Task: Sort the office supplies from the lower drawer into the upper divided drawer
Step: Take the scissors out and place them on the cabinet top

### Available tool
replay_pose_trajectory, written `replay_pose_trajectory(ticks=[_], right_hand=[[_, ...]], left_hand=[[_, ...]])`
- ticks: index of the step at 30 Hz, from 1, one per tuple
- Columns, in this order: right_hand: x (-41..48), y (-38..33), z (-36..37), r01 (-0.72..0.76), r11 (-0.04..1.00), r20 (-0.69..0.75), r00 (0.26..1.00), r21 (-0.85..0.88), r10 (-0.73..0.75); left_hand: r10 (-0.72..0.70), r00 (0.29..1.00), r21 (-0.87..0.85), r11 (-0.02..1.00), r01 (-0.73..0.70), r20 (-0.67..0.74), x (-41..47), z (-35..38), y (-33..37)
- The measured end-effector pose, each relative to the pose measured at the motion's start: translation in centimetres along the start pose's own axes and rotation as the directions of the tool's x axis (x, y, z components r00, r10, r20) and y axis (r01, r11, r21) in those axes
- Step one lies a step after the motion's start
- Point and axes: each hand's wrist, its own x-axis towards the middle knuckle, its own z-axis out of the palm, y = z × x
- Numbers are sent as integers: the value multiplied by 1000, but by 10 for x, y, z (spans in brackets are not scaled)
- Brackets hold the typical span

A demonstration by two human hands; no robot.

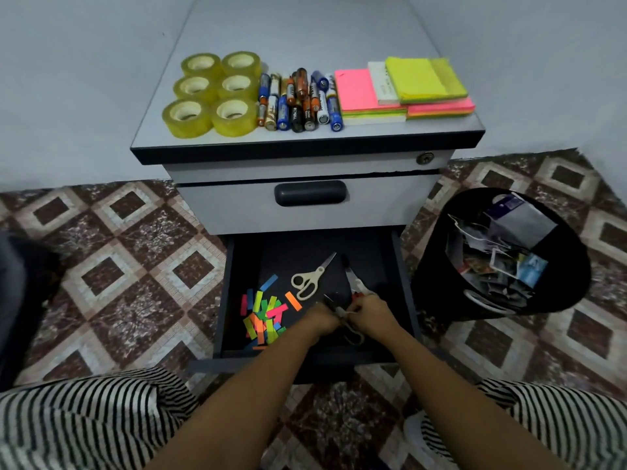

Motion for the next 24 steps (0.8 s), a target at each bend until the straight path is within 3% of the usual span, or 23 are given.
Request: replay_pose_trajectory(ticks=[6,9,12,15,18,21,24], right_hand=[[-4,8,-4,-89,994,-116,989,61,96],[-6,13,-8,-186,977,-143,969,102,200],[-7,15,-8,-224,968,-150,959,118,240],[-5,17,-6,-216,966,-162,958,142,238],[-4,16,-6,-198,966,-181,957,168,228],[-5,17,-5,-190,967,-197,955,173,223],[-7,16,-6,-178,964,-201,955,197,217]], left_hand=[[-53,996,-7,999,53,-73,1,3,5],[-65,985,60,995,76,-157,0,6,6],[29,994,217,976,-5,-110,2,10,2],[168,985,527,841,-126,-33,8,12,-3],[268,963,722,665,-189,5,12,6,-5],[323,946,811,550,-199,14,16,-1,-9],[313,949,829,518,-209,44,15,-5,-10]])
